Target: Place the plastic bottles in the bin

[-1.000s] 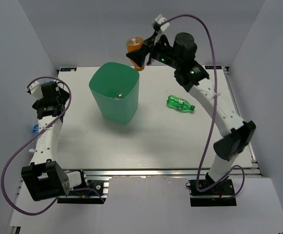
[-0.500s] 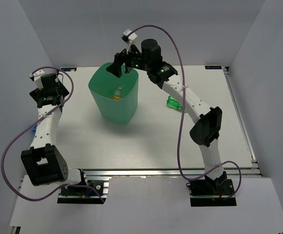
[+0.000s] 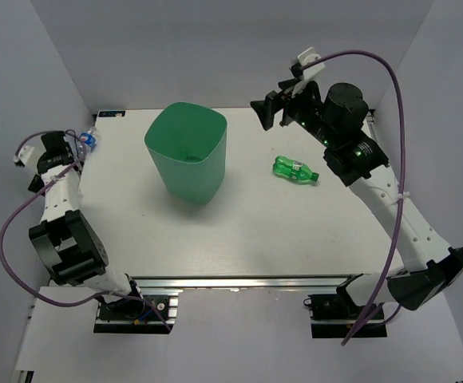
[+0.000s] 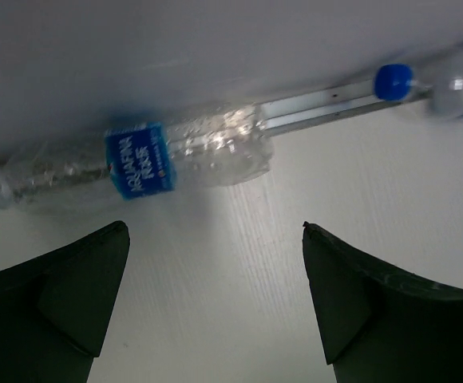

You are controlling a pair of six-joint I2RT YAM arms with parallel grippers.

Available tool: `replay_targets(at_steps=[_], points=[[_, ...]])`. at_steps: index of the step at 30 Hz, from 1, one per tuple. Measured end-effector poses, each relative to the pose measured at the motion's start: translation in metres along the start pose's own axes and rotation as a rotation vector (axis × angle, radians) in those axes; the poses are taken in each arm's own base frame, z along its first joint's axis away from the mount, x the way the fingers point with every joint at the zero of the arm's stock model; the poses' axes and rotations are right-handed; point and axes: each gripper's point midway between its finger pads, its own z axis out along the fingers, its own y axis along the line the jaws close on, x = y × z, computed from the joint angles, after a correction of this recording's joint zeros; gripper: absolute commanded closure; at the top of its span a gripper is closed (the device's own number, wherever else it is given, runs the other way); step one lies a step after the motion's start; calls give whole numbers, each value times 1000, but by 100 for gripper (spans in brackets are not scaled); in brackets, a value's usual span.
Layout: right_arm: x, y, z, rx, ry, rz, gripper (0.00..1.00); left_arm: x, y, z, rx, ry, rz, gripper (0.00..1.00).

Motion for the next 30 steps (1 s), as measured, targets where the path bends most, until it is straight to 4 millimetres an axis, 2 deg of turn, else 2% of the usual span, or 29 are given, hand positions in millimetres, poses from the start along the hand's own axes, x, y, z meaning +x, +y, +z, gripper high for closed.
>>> replay_targets(at_steps=[2,5,8,10,13,17,23,30], points=[[19,-16,-4,51,39,8,11,23,19,12,-62,48,-79,2],[57,-31,-2,83,126,25,11,59,35,20,-109,129,-164,2],[91,-38,2,95,214,46,11,79,43,28,-119,171,-271,2],[105,-42,2,104,254,68,11,88,51,27,-131,179,-362,2],[115,-46,2,103,284,102,11,94,60,22,-135,158,-508,2],[122,-49,-3,93,316,131,11,94,64,22,-117,119,-671,2],[125,-49,-10,80,350,142,11,87,70,38,-121,37,-823,2],[141,-47,-15,74,415,154,11,83,68,63,-134,-19,-893,2]])
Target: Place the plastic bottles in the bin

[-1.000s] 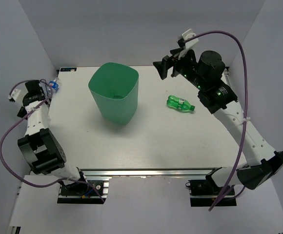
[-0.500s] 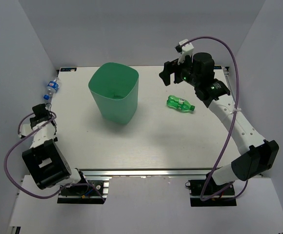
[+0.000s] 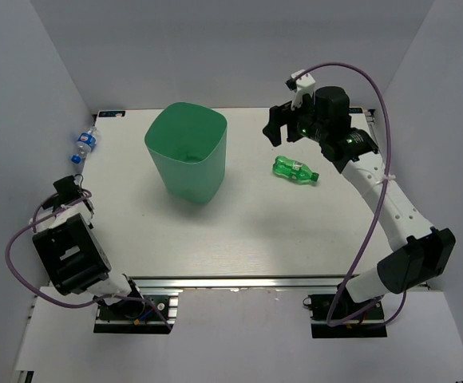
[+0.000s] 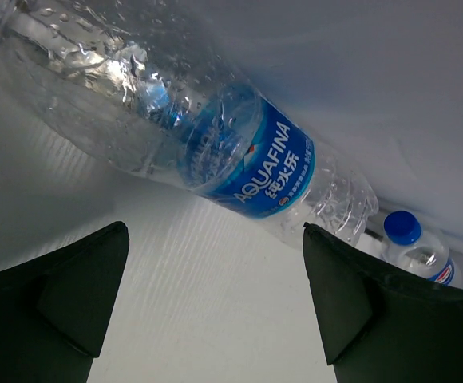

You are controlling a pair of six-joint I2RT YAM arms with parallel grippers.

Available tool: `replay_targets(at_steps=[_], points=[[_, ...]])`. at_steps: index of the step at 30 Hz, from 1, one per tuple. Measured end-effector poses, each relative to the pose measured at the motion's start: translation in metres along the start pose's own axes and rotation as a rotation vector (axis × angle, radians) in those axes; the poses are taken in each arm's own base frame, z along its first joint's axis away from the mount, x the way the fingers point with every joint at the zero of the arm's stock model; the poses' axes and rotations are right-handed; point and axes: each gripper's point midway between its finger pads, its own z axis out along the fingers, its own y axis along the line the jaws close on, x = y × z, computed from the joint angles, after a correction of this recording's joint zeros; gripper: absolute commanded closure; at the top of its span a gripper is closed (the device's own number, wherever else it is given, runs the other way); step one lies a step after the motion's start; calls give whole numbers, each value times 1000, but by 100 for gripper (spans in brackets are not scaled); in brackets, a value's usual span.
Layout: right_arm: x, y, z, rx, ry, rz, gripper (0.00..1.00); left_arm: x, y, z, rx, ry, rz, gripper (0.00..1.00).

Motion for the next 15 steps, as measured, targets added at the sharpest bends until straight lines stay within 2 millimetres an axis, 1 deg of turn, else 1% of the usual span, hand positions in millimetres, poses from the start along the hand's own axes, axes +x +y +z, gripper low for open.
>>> replay_targets(at_steps=[4,7,11,15], points=[[14,-4,8,2,46,10,11,2,2,13,-12,-20,-43,2],[22,-5,9,2,67,8,11,4,4,20,-25,-26,-68,2],[27,-6,10,5,78,-1,11,5,-7,25,-9,-34,-103,2],[31,-7,11,9,84,-5,11,-3,-12,29,0,-65,-143,8]])
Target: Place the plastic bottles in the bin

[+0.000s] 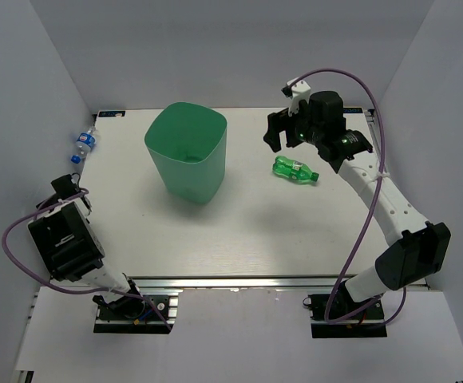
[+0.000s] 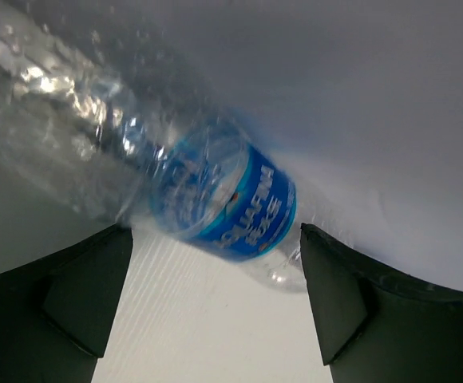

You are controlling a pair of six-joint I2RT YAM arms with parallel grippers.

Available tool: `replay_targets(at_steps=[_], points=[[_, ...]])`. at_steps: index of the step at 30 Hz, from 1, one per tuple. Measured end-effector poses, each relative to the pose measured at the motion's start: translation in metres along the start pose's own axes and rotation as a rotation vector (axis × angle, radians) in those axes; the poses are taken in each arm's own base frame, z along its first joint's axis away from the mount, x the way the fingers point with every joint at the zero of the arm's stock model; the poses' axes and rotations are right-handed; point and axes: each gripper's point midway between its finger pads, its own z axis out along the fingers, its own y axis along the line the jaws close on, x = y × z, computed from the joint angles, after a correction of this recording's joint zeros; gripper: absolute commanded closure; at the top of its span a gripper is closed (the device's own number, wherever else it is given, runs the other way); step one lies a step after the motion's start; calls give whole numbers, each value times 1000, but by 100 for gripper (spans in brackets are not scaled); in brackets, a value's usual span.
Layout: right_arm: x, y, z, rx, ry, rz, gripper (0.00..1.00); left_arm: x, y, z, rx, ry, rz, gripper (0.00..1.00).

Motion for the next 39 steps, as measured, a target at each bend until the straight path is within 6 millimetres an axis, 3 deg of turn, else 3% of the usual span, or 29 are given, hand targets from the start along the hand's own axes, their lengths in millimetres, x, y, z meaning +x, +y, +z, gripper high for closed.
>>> replay_targets(at_steps=[5,11,12,17,21,29,33,35,38,39], points=[[4,-3,1,14,9,-8,11,-9,-3,8,-18,-43,-7,17],[5,-5,1,22,12,-13,11,-12,-9,7,-38,-58,-20,61],[6,-5,1,23,12,-11,11,-13,-11,6,-36,-59,-30,72],[23,-9,4,28,33,17,11,-12,-15,2,-33,-37,-46,99],[36,-11,1,33,51,38,11,-10,-14,-8,-41,10,-7,100],[23,-9,-13,23,-19,51,11,-3,-2,-34,-12,128,153,100],[17,-11,-16,18,-46,56,11,24,-9,-58,68,244,315,100],[17,-13,-16,23,-50,70,11,46,-25,-79,146,314,414,100],[23,-19,-17,34,-47,94,10,77,-76,-128,355,409,547,100],[26,-20,-18,38,-43,104,11,85,-104,-157,457,430,558,100]])
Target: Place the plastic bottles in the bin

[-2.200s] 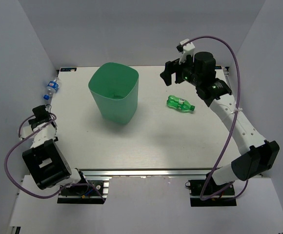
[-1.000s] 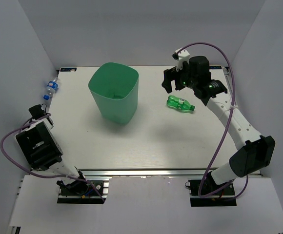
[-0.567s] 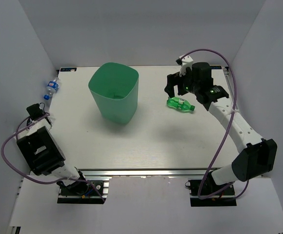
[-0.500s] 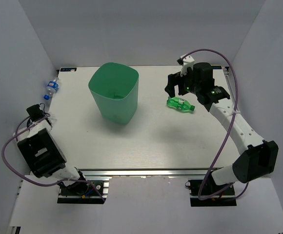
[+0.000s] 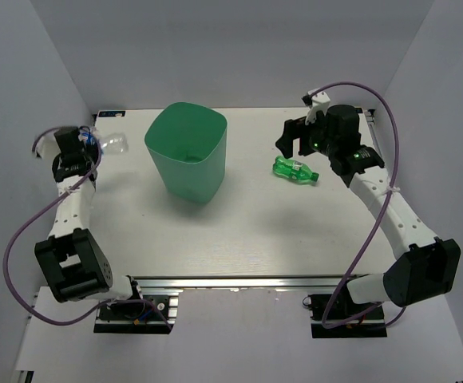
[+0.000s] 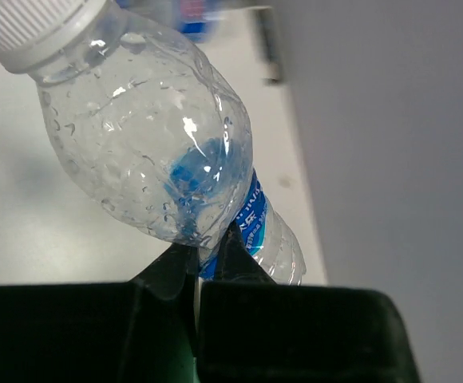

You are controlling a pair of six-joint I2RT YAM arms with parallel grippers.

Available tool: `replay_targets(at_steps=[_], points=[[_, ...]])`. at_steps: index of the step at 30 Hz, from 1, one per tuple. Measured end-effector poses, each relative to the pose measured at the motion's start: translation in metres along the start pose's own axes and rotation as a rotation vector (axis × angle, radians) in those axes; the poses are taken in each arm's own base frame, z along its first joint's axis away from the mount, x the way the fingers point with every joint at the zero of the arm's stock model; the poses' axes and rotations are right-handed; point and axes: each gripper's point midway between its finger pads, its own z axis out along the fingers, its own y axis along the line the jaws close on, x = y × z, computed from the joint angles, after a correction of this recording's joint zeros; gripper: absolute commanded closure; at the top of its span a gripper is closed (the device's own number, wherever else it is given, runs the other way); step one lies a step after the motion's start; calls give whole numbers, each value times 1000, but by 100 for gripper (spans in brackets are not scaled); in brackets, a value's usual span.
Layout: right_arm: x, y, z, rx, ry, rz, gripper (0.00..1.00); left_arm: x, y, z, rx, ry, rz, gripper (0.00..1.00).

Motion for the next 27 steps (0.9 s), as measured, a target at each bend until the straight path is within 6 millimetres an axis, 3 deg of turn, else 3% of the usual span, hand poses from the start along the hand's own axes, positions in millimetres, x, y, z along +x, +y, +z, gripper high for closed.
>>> replay_targets(at_steps=[3,5,9,11,14,16,19,23,27], points=[[3,-6,-3,10,-1,17,11,-6,-87,-44,256,-8,87,100],[5,-8,-5,14,-1,24,11,-12,-129,-79,403,-16,127,100],[4,-12,-9,23,-9,34,11,-10,-190,-145,653,2,223,100],[4,-15,-9,29,-10,36,11,9,-209,-173,745,37,306,100],[5,-21,-10,43,-10,43,11,52,-223,-214,861,124,441,100],[5,-26,-12,56,-12,48,11,78,-219,-236,909,178,526,100],[5,-32,-13,68,-12,46,11,92,-207,-258,937,201,606,100],[8,-39,-11,71,-1,-16,11,97,-190,-263,911,194,659,94],[19,-47,2,49,42,-96,11,114,-180,-252,867,214,721,64]])
